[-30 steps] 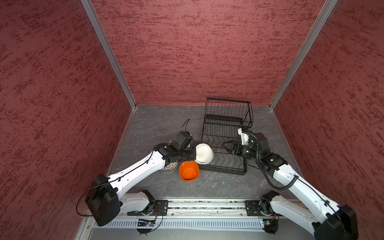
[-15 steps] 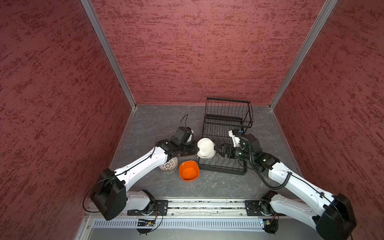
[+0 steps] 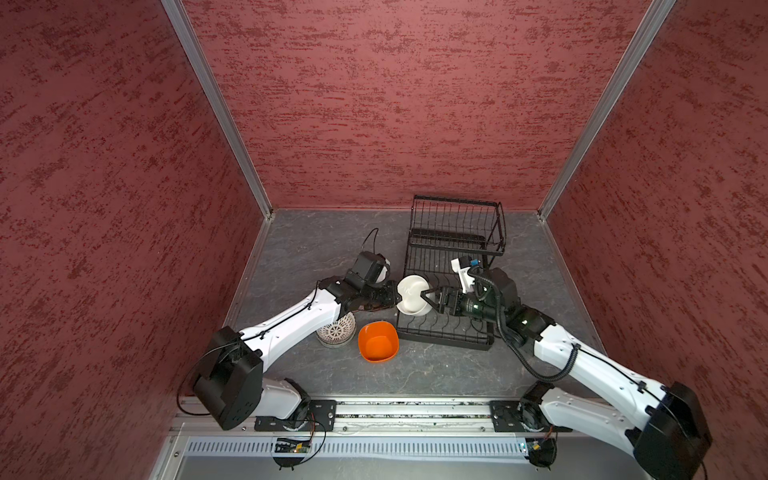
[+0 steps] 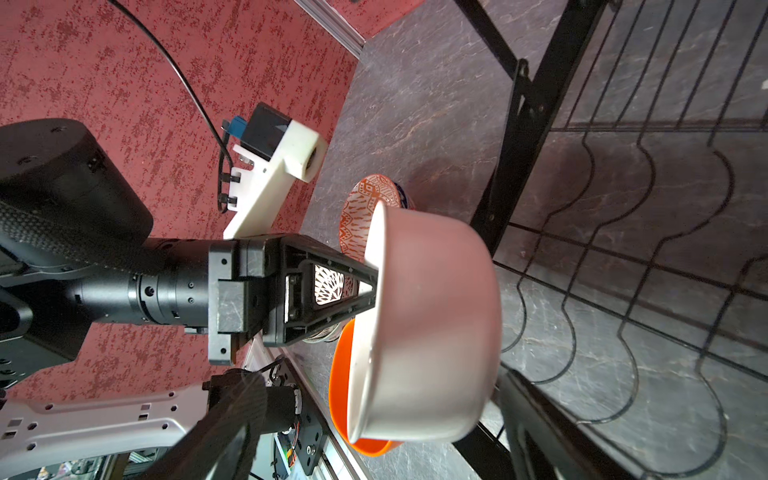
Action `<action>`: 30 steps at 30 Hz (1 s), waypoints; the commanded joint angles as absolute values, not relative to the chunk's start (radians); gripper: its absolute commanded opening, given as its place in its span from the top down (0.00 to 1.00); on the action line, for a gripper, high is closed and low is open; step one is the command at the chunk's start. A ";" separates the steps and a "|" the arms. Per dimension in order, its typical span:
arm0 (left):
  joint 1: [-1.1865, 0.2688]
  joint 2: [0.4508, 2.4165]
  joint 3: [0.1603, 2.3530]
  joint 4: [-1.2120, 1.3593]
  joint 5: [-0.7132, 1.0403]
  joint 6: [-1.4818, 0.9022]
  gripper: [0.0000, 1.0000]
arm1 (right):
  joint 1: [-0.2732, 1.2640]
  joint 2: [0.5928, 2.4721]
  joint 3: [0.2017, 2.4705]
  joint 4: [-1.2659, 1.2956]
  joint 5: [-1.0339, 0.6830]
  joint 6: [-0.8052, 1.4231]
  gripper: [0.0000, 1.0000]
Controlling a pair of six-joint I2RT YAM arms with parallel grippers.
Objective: Load the bowls into the dish rack
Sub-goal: 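Lift the bowl and tilt it toward the right gripper beside the rack, then grasp the bowl rim with the right gripper while the left gripper holds it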
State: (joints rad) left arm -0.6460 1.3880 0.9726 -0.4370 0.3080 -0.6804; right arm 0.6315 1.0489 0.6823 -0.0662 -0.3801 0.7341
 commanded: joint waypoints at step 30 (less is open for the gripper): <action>-0.642 1.411 1.002 -0.309 0.373 -0.709 1.00 | 0.636 1.097 0.609 0.076 -0.376 0.776 0.53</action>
State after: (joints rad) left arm -0.6453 1.4014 0.9726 -0.3809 0.3523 -0.6914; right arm 0.6308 1.1000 0.6197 0.0578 -0.3798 0.7757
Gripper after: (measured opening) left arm 0.087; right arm 0.553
